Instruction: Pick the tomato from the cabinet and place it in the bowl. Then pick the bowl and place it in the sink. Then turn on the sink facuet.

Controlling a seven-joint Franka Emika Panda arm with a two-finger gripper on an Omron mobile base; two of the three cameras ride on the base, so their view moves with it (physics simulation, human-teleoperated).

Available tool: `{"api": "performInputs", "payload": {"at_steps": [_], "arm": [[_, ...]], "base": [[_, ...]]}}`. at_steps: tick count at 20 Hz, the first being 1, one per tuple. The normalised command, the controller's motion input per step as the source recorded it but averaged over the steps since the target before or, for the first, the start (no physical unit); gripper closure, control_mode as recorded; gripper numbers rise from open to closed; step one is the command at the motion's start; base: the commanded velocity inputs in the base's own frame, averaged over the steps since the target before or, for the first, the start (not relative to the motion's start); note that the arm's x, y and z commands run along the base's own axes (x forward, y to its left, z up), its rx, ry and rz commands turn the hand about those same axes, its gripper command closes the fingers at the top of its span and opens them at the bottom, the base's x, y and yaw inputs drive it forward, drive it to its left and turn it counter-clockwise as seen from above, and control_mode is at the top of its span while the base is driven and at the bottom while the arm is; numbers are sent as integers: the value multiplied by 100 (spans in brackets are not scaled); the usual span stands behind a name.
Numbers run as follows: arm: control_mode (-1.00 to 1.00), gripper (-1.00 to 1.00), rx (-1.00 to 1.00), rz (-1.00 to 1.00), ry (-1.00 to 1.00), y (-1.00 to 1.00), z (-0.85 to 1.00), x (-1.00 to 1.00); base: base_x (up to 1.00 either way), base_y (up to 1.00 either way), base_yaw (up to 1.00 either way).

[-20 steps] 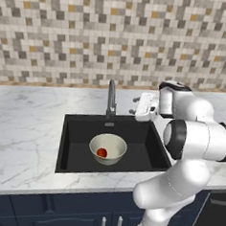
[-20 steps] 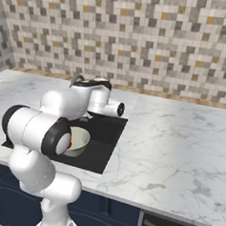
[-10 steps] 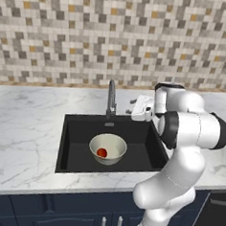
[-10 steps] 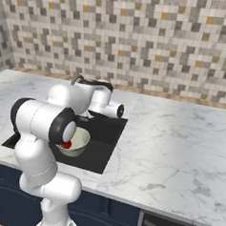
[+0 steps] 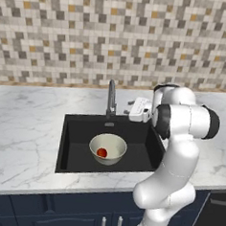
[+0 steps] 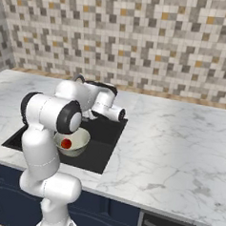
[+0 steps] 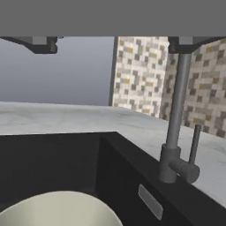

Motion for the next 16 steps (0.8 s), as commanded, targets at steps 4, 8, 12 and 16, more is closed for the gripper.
{"api": "performInputs", "payload": {"at_steps": [4,8,12,16], "arm": [[-100,-100,3,0,0,0,-20,24],[-100,-100,1,0,0,29,-4,24],[-100,-100,0,0,1,25,-4,26],[-100,-100,2,0,2,1,-11,28]], "base": [[0,0,0],[0,0,0],[0,0,0],[0,0,0]]}}
